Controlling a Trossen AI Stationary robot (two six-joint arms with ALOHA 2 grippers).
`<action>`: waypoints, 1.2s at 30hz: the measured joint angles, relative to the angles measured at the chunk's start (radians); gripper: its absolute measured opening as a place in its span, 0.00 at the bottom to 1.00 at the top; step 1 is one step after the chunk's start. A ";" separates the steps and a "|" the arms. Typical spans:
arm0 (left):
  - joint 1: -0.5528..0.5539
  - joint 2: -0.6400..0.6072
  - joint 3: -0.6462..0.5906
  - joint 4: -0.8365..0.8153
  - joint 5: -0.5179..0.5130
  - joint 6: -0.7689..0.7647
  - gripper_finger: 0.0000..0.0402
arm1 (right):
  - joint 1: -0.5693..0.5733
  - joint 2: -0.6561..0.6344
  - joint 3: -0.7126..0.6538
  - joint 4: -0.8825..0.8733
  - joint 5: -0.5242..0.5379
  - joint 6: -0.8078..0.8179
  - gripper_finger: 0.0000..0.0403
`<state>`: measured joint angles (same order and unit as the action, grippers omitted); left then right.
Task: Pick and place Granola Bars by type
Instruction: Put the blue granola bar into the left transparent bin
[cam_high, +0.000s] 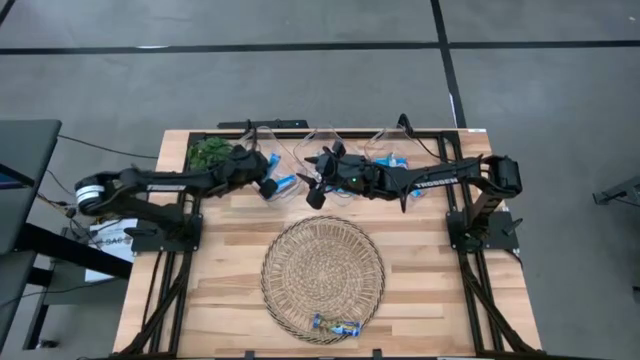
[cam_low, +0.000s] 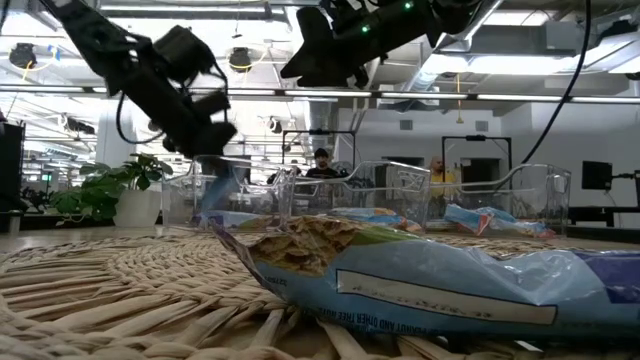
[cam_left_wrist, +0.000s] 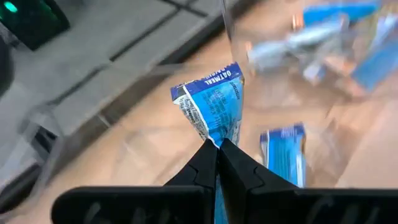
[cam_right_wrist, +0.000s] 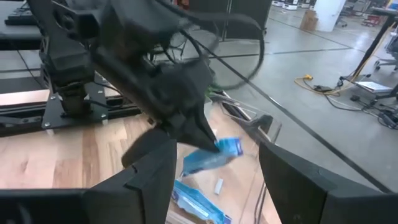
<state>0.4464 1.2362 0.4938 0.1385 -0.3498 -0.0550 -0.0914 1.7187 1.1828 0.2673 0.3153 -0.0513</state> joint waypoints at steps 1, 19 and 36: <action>0.006 0.022 0.000 0.003 0.013 0.002 0.00 | 0.001 0.000 0.000 -0.002 0.000 0.000 0.55; 0.014 0.063 0.000 0.044 -0.004 -0.014 0.39 | 0.019 0.000 0.000 -0.058 -0.003 0.000 0.55; -0.193 -0.400 0.000 0.054 0.239 -0.035 0.54 | 0.071 -0.051 0.000 -0.286 -0.510 0.039 0.55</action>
<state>0.2533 0.8364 0.4942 0.1925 -0.1105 -0.0898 -0.0207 1.6676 1.1832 -0.0183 -0.1951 -0.0127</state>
